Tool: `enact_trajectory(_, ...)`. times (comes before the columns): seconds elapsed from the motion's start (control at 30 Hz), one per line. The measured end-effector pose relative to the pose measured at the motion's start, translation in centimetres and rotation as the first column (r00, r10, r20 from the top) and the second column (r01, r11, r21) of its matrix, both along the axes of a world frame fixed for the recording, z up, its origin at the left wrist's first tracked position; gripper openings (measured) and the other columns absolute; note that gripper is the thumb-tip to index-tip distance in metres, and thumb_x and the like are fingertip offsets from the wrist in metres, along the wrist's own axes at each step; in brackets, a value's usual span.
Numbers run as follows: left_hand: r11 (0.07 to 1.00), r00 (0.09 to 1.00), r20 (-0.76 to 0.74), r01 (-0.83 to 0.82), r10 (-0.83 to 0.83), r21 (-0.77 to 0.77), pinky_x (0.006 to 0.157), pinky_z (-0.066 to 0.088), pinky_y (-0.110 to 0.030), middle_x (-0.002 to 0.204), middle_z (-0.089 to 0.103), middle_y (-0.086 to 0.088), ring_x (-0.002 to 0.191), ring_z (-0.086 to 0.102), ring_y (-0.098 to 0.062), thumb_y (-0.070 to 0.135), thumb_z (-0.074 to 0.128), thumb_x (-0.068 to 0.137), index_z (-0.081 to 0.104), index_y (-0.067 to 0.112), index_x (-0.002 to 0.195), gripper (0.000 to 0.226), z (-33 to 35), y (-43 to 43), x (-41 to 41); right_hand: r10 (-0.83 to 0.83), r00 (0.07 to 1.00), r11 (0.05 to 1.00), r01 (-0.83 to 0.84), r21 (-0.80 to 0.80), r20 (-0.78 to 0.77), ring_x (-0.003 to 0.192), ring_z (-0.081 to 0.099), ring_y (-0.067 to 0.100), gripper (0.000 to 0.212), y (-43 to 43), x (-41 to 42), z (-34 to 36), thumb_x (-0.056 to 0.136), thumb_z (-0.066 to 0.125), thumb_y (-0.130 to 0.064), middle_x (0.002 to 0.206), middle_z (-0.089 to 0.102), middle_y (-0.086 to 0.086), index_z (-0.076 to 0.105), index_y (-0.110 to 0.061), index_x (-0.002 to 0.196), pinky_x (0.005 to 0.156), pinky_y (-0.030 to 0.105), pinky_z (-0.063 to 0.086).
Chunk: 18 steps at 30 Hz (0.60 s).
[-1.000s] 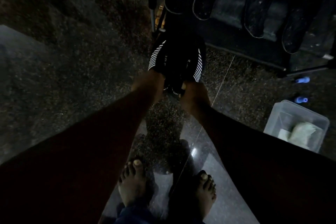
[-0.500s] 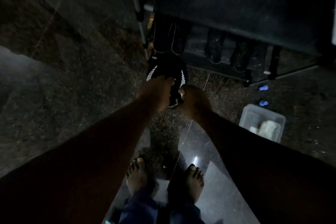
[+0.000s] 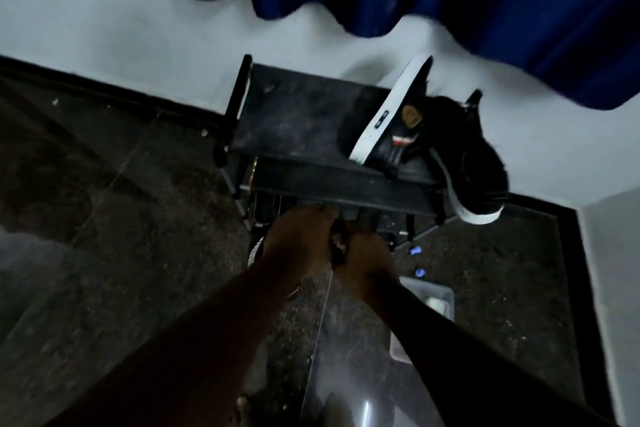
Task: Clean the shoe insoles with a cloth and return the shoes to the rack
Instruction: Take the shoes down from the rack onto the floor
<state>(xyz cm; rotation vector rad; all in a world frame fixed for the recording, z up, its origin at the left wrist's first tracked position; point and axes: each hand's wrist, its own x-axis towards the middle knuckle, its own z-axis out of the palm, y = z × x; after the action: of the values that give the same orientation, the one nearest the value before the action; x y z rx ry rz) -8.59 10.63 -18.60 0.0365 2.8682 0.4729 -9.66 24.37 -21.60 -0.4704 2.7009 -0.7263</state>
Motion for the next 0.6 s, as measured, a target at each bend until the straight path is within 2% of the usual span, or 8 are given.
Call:
enact_trajectory(0.1,0.999,0.997,-0.057,0.051,-0.051,-0.003,0.090,0.053,-0.041,0.123,0.066,-0.003,0.114,0.065,-0.033,0.032,0.066,0.085,0.058,0.026,0.122,0.038,4.0,1.6,-1.7,-0.056,0.995,0.998,0.053,-0.027,-0.084,0.091,0.069,0.043,0.044,1.6,-0.8,3.9,0.087,0.051,-0.041,0.107,0.073,0.016,0.068,-0.016,0.119,0.072,0.042,0.052)
enact_trajectory(0.23,0.985,0.972,-0.163,0.168,-0.171,-0.030,0.091,0.055,-0.043,0.132,0.057,-0.001,0.117,0.061,-0.032,0.028,0.065,0.086,0.058,0.025,0.126,0.040,7.6,3.7,-3.7,-0.090,0.979,0.993,0.101,0.053,-0.181,0.087,0.069,0.045,0.036,4.7,-2.3,7.7,0.082,0.071,-0.021,0.107,0.071,0.018,0.067,-0.013,0.117,0.066,0.043,0.054)
enact_trajectory(0.33,0.955,0.948,-0.174,0.238,-0.268,-0.175,0.088,0.057,-0.046,0.144,0.044,-0.005,0.115,0.061,-0.033,0.025,0.064,0.087,0.054,0.021,0.134,0.048,8.2,6.0,-5.5,-0.128,0.939,0.980,0.170,0.106,-0.318,0.088,0.067,0.042,0.038,7.9,-3.6,9.2,0.074,0.073,-0.021,0.104,0.067,0.015,0.066,-0.012,0.110,0.062,0.043,0.055)
enact_trajectory(0.43,0.901,0.925,-0.173,0.267,-0.340,-0.343,0.081,0.057,-0.047,0.147,0.039,-0.010,0.115,0.058,-0.036,0.018,0.060,0.090,0.051,0.016,0.140,0.051,8.6,8.5,-7.6,-0.164,0.885,0.959,0.246,0.139,-0.437,0.098,0.063,0.042,0.038,11.5,-5.3,10.1,0.079,0.069,-0.021,0.113,0.063,0.014,0.064,-0.012,0.116,0.066,0.041,0.054)
enact_trajectory(0.5,0.843,0.908,-0.157,0.283,-0.389,-0.458,0.081,0.054,-0.047,0.143,0.044,-0.010,0.116,0.058,-0.038,0.013,0.052,0.096,0.055,0.013,0.137,0.041,8.8,9.7,-9.0,-0.183,0.877,0.936,0.293,0.193,-0.445,0.102,0.063,0.042,0.046,14.0,-6.4,10.4,0.081,0.069,-0.022,0.124,0.061,0.013,0.060,-0.012,0.125,0.068,0.042,0.055)
enact_trajectory(0.6,0.764,0.925,-0.067,0.266,-0.374,-0.589,0.086,0.051,-0.048,0.144,0.048,-0.013,0.117,0.059,-0.042,0.009,0.046,0.101,0.058,0.009,0.138,0.039,7.8,10.5,-10.7,-0.207,0.914,0.892,0.323,0.316,-0.350,0.105,0.063,0.044,0.054,16.6,-7.3,10.4,0.082,0.070,-0.023,0.137,0.054,0.012,0.052,-0.012,0.132,0.073,0.046,0.055)
